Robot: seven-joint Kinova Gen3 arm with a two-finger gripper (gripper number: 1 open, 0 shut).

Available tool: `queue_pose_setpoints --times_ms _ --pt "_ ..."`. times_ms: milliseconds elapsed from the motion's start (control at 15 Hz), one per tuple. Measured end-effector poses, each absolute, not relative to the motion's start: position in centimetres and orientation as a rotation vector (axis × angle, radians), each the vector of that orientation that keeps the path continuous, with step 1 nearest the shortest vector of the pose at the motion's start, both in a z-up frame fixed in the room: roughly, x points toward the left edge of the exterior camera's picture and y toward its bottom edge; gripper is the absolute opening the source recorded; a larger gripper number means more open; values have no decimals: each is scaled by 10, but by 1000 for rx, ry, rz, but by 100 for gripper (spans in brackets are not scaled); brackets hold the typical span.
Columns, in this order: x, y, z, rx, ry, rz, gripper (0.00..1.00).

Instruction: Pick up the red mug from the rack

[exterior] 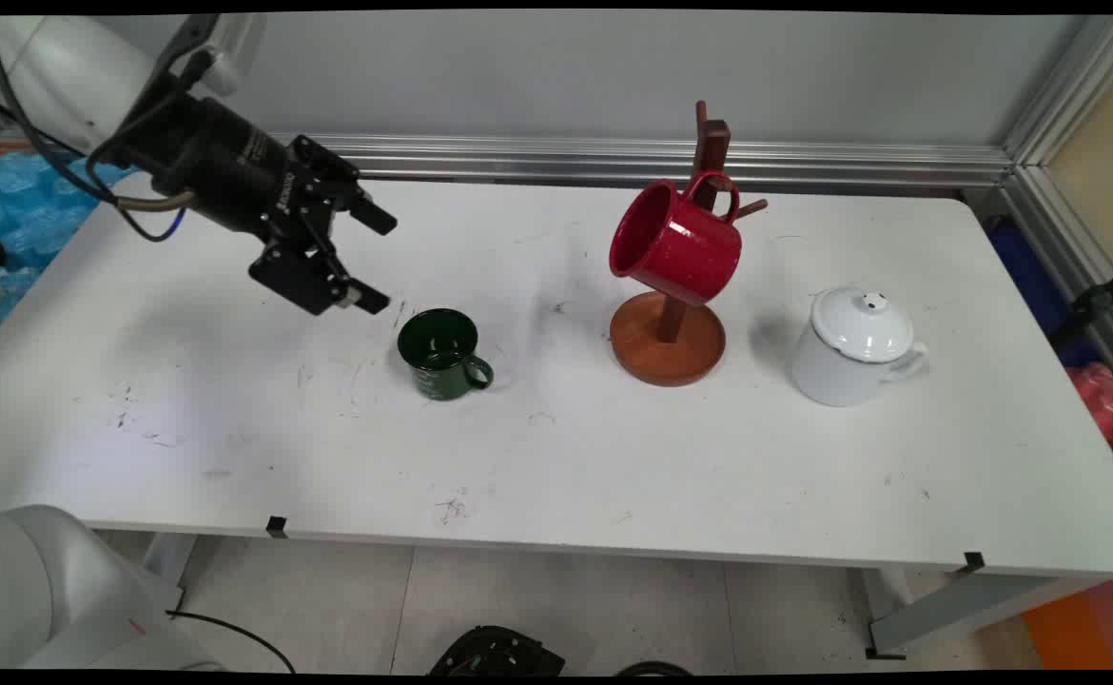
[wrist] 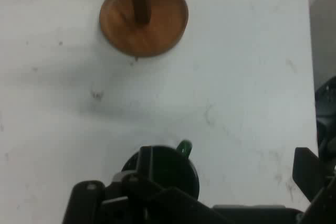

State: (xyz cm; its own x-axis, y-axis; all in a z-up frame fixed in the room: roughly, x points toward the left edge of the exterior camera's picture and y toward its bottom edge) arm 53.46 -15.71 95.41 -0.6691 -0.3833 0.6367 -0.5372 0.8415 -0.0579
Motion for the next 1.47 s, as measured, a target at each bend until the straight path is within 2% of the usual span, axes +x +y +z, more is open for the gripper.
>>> queue_pose_setpoints --times_ms 667,1467 --pt "494 -185 956 684 -2253 291 100" --pt "432 -227 933 717 -2123 225 100"
